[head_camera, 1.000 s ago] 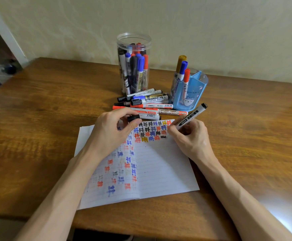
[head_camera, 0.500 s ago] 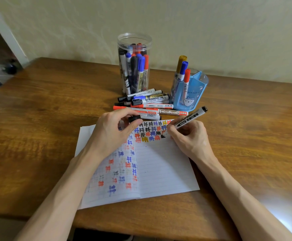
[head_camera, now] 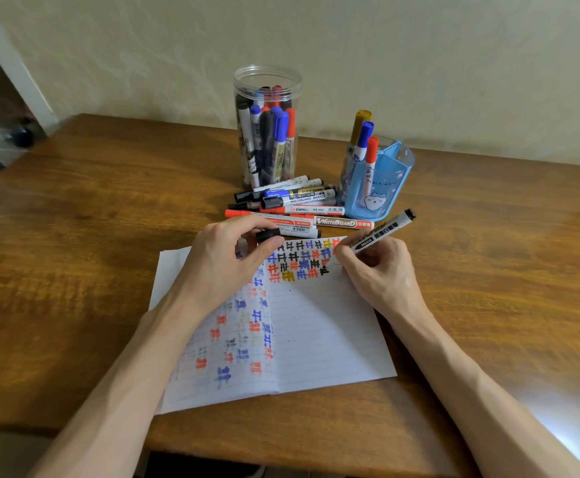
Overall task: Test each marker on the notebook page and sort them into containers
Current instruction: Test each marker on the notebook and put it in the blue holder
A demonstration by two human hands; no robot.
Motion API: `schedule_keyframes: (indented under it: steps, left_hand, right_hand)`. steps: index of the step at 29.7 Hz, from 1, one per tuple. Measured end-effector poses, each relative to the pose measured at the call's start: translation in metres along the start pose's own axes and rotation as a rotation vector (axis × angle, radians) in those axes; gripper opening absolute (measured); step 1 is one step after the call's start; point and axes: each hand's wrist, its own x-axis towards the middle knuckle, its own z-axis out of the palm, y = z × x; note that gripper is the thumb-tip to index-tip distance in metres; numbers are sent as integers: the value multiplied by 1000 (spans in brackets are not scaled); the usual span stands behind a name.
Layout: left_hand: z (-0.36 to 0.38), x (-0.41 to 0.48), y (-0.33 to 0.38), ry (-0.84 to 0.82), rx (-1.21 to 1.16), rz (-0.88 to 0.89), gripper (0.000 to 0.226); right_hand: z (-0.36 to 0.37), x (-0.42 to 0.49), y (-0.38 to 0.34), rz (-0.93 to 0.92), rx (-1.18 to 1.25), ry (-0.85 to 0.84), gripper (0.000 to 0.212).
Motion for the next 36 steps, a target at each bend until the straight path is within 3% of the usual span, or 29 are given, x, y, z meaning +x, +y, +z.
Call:
schedule_keyframes:
  steps: [26,33,36]
  left_hand:
    - [0,-1,3,-34,-35,12,33]
    - [3,-2,3,-101,-67,24,32]
    - [2,-2,6,-97,-98,18,39]
  right_hand:
    - [-1,-1,-2,56,-9,-22,19]
    - [-6,0,-11,82,185,100,16]
    - [-9,-2,-14,78,328,23,5]
